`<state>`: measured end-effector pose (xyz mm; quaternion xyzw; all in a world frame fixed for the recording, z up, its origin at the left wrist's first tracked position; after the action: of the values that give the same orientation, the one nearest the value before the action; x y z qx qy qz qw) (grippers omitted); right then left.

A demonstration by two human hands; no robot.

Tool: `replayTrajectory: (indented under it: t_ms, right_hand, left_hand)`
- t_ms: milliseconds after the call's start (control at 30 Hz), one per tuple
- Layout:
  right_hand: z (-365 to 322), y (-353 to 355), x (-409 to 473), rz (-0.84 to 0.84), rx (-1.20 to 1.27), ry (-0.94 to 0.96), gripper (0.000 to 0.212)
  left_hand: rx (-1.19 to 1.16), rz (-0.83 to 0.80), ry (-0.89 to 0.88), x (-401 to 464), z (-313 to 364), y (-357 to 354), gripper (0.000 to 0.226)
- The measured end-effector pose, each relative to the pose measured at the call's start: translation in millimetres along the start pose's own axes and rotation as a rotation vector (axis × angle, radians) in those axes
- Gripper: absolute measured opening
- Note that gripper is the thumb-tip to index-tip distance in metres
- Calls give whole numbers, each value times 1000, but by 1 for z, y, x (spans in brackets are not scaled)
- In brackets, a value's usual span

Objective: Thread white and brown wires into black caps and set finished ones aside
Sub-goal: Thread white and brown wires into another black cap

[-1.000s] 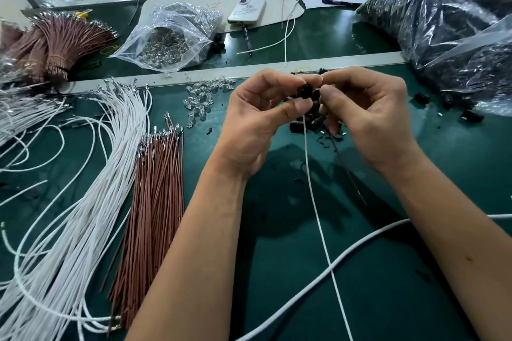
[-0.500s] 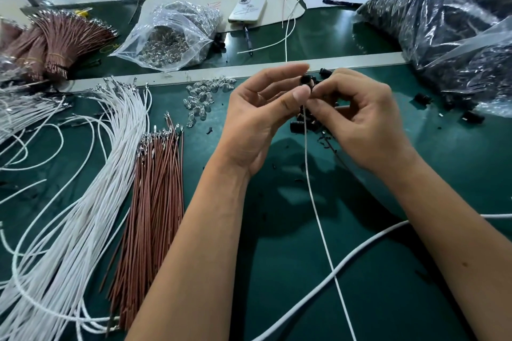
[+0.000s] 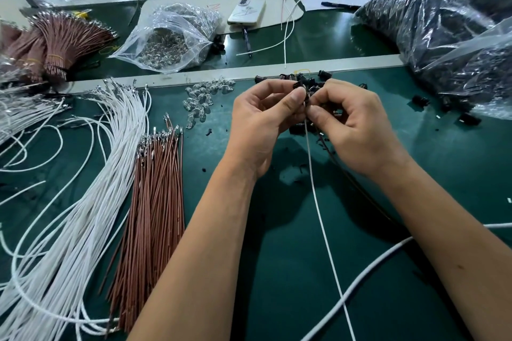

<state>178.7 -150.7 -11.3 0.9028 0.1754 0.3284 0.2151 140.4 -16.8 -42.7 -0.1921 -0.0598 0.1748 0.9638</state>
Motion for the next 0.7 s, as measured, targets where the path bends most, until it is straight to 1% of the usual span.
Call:
replayTrajectory:
  t_ms: [200, 267, 367, 433, 500, 567, 633, 700]
  right_hand:
    - [4, 0, 1, -28, -62, 12, 8]
    - [5, 1, 2, -39, -37, 2, 8]
    - [16, 9, 5, -15, 46, -59, 14]
    - [27, 10, 7, -8, 134, -169, 21]
    - [36, 4, 4, -12, 331, -304, 27]
    - [38, -4, 1, -16, 458, -379, 30]
    - [33, -11, 0, -62, 455, -368, 33]
    - [24, -14, -1, -103, 352, -263, 24]
  left_hand:
    - [95, 10, 5, 0, 2, 0, 9]
    - [81, 8, 12, -1, 3, 0, 9]
    - [-42, 23, 69, -1, 3, 2, 10]
    - [-95, 39, 113, 0, 2, 5, 13]
    - [-80, 31, 153, 0, -2, 5, 14]
    - [-32, 18, 174, 0, -5, 2, 14]
    - [13, 24, 170, 0, -7, 1, 15]
    - [45, 45, 154, 0, -7, 2, 15]
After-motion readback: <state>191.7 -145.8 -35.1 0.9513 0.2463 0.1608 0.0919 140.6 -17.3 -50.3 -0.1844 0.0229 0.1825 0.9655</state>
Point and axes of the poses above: each hand's wrist, its own x-axis towards the middle knuckle, its own y-axis out of the back of the hand, z = x × y, the point moved 7 cm from there along x, towards the middle knuckle, and after that the axes turned 3 degrees about z, right-handed, at the moved point
